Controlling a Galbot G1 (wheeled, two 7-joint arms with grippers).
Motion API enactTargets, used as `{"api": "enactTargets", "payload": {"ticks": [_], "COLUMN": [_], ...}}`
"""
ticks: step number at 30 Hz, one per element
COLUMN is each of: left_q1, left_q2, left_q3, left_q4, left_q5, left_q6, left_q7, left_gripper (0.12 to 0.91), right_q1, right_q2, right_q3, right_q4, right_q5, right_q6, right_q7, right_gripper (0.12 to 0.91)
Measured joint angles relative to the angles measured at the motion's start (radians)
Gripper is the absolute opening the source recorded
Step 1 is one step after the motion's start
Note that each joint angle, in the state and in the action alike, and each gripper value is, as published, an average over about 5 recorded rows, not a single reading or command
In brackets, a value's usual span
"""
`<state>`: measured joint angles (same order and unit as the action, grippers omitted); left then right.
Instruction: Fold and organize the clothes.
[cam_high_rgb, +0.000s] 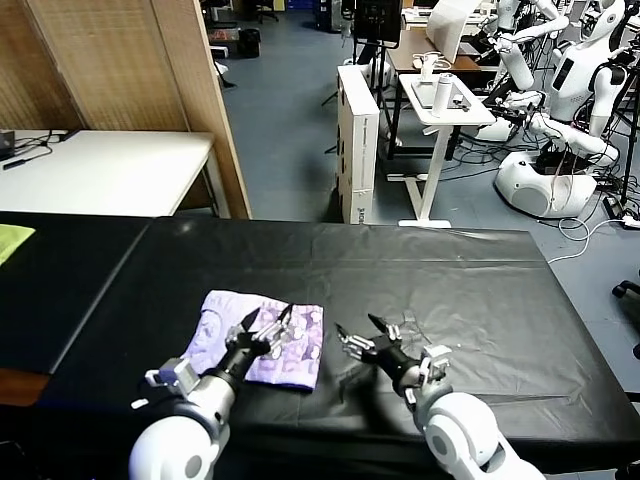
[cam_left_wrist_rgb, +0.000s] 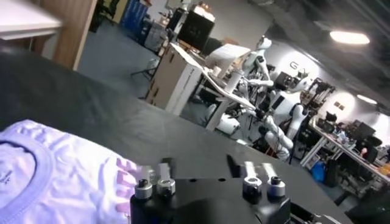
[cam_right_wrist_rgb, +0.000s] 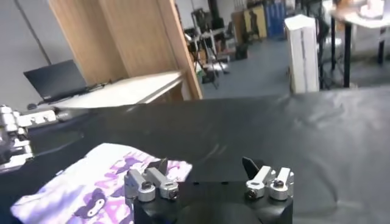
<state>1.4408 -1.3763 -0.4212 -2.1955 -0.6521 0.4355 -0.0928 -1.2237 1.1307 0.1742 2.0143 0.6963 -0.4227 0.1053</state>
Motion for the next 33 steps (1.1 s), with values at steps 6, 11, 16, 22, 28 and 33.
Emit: {"api": "enactTargets", "payload": {"ticks": [6,11,16,22,28,33], "left_q1": [0.019,0.029,0.022,0.013,0.025,0.036], "left_q2": [0.011,0.011,0.019,0.037,0.059,0.068], "left_q3": [-0.027,-0.044,-0.07,-0.122,-0.186,-0.222], "left_q4": [0.009,0.014,0.01,0.007,0.006,0.011], "left_q5": [0.018,0.044,0.043,0.008,-0.025,-0.029], "left_q6": [-0.019,-0.036,-0.051,-0.058,-0.062,-0.067], "left_q7": [-0.001,-0.001,-0.002,-0.004,-0.003,0.0], "left_gripper": [0.907,0.907,0.907,0.907,0.907,0.907], "right_q1": [0.031,0.039,0.039,0.04,0.04,0.051], "right_q2": [0.04,0.078,0.105,0.124,0.126,0.092], "right_q3": [-0.054,-0.097,-0.114,-0.119,-0.11,-0.073], "right_q4": [-0.024,-0.047,-0.069,-0.094,-0.104,-0.084], "right_q5": [0.105,0.119,0.121,0.119,0.111,0.108], "right_q6": [-0.038,-0.039,-0.039,-0.039,-0.04,-0.057], "right_q7": [0.065,0.093,0.105,0.108,0.107,0.109], "right_gripper": [0.907,0.898,0.678,0.3,0.139,0.139]}}
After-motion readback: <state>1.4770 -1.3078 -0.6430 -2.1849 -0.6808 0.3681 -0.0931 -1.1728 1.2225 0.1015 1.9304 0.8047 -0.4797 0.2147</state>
